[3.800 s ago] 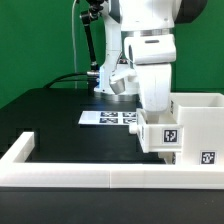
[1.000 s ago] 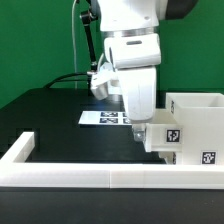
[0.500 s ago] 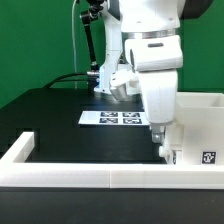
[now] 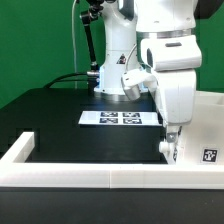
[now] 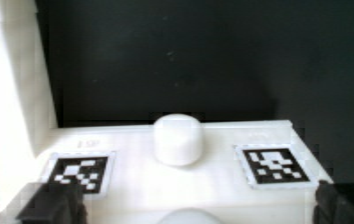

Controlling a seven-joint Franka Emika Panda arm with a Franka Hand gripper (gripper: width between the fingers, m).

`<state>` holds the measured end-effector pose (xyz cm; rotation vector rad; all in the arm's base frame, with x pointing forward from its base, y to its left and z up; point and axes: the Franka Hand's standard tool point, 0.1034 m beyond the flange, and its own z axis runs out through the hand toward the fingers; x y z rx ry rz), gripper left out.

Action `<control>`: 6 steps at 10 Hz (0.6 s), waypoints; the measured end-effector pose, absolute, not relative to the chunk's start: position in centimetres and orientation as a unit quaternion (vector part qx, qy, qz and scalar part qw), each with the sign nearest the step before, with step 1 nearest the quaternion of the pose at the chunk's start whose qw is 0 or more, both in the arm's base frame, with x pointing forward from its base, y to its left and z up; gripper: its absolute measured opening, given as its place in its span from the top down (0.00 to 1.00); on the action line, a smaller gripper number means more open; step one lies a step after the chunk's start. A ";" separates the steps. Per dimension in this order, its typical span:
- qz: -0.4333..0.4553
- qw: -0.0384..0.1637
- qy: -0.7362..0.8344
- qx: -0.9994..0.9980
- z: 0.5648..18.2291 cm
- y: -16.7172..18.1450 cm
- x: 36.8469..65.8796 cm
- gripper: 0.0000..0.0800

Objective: Assemble drawer

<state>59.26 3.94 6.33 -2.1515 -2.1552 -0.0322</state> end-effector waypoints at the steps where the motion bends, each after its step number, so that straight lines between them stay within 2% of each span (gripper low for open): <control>1: -0.009 0.047 -0.709 -0.704 6.4 2.8 59.2 0.19; 3: -0.002 0.047 -0.706 -0.707 6.4 -0.3 59.1 0.19; 4: -0.003 0.040 -0.701 -0.712 7.1 -1.3 59.3 0.19; 5: -0.006 0.032 -0.701 -0.712 7.9 -1.6 59.5 0.19; 6: -0.005 0.034 -0.701 -0.712 7.7 -1.5 59.5 0.19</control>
Offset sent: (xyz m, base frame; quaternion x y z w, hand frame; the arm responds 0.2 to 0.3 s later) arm 0.0004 -0.0513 0.0206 0.0099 -0.0374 -0.0094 0.9992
